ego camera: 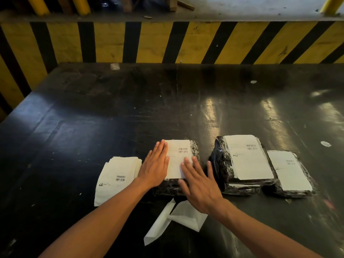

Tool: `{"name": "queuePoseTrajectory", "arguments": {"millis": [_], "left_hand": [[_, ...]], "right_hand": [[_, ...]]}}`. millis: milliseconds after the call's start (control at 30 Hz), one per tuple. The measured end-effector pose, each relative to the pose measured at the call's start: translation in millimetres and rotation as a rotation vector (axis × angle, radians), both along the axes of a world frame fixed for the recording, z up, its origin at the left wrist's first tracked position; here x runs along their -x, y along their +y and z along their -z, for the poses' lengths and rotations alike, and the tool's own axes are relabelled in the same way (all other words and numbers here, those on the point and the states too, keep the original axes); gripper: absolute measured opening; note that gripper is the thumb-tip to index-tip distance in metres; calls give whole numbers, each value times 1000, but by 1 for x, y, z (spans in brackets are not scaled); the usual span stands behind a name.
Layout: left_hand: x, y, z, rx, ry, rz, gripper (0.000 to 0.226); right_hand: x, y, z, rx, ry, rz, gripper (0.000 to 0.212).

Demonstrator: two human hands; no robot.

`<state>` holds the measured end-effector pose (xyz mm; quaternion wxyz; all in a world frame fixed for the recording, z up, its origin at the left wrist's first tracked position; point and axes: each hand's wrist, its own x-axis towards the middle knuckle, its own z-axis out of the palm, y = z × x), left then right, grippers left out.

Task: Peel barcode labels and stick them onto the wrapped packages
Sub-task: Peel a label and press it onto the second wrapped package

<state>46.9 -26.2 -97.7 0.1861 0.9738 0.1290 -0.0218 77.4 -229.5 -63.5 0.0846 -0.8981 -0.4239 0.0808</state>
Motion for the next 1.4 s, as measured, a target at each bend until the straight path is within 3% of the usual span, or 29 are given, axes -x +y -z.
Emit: {"name": "queuePoseTrajectory", "arguments": {"millis": [133,300,400,500,667,933,1167,1400], "left_hand": [[0,0,0,-12,14,-3,57],[0,1,-3,-21,22,8,57],[1,-4,-7,-17,20,-5,58],[-5,-5,-18,-148,58,28,59],[-25,-12,-31,-182,87,145,56],[-8,-3,-30,-146,78,-53,56],[-9,-29,-33,-150,53,90,55],[19,-14,-26,-143,17,-59,52]], "right_hand": [[9,-4,16,56,-114,-137,65],[10,-32,18,80,-137,-77,62],[8,-30,7,2,-78,7,53],[-13,-6,-7,-65,39,68,56],[-35,17,-4,85,121,37,59],[-34,17,3,92,102,42,60],[-33,16,5,80,106,43,59],[-34,15,7,69,94,37,61]]}}
